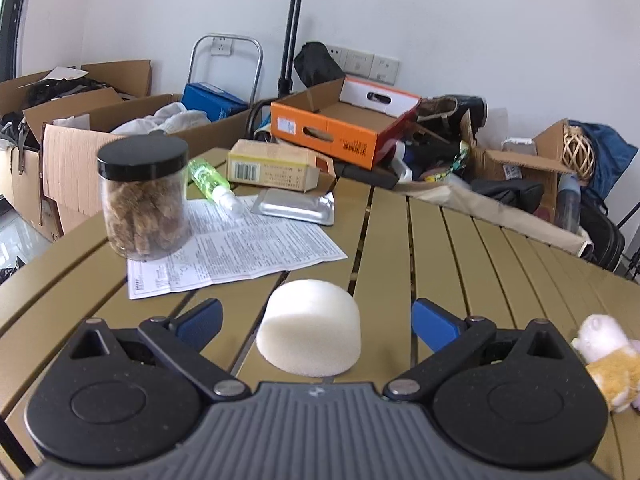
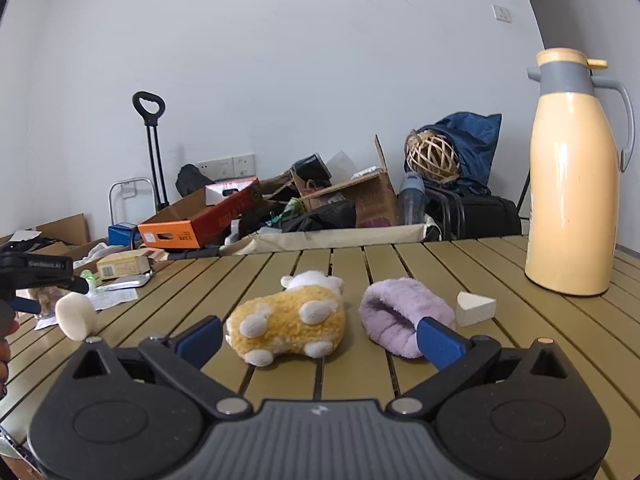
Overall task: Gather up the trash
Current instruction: 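Close the left gripper on the white foam cylinder, then close the right gripper on the yellow plush toy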
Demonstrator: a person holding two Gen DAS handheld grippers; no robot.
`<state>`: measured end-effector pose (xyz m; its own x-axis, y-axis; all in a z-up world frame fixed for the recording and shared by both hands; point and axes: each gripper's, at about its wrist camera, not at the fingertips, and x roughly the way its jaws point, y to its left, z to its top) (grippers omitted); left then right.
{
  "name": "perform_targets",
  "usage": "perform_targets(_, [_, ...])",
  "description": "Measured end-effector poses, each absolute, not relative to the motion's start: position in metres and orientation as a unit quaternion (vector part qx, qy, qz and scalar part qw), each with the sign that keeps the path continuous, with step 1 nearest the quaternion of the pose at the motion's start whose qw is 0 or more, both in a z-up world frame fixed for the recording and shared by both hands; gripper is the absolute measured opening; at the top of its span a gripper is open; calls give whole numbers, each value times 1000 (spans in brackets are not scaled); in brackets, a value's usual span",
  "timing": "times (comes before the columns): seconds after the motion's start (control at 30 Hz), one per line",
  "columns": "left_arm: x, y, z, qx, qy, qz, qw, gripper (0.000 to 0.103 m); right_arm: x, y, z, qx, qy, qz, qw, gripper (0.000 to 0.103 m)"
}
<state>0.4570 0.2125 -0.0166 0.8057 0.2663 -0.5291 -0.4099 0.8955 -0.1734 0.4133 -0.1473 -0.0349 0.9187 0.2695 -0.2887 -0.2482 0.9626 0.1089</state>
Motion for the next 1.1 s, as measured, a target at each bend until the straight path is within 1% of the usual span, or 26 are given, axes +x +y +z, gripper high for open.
perform_targets(0.03, [460, 213, -19, -141, 256, 180, 939, 101, 414, -146, -36, 33, 153, 132, 979, 103])
perform_targets(0.1, [465, 214, -24, -141, 264, 176, 938, 95, 415, -144, -38, 29, 154, 131, 979, 103])
perform_targets(0.13, [467, 215, -26, -143, 268, 172, 937, 87, 415, -143, -38, 27, 155, 131, 979, 103])
perform_targets(0.17, [468, 217, -28, -146, 273, 168, 936, 73, 415, -142, -39, 26, 155, 131, 979, 103])
perform_targets(0.23, [470, 220, -32, -152, 284, 160, 933, 59, 415, -142, -40, 25, 156, 129, 979, 103])
perform_targets(0.37, [464, 222, -32, -158, 273, 157, 936, 57, 414, -142, -43, 28, 162, 129, 978, 103])
perform_targets(0.63, [455, 210, -16, -147, 252, 141, 946, 57, 414, -133, -43, 7, 164, 126, 978, 103])
perform_targets(0.8, [451, 203, -9, -137, 243, 134, 951, 57, 432, -120, -24, -5, 161, 124, 979, 103])
perform_targets(0.9, [451, 203, -9, -142, 244, 129, 951, 57, 452, -108, -13, -1, 178, 121, 977, 103])
perform_targets(1.1, [446, 206, -3, -152, 238, 120, 952, 58, 491, -82, -6, -42, 219, 114, 968, 103])
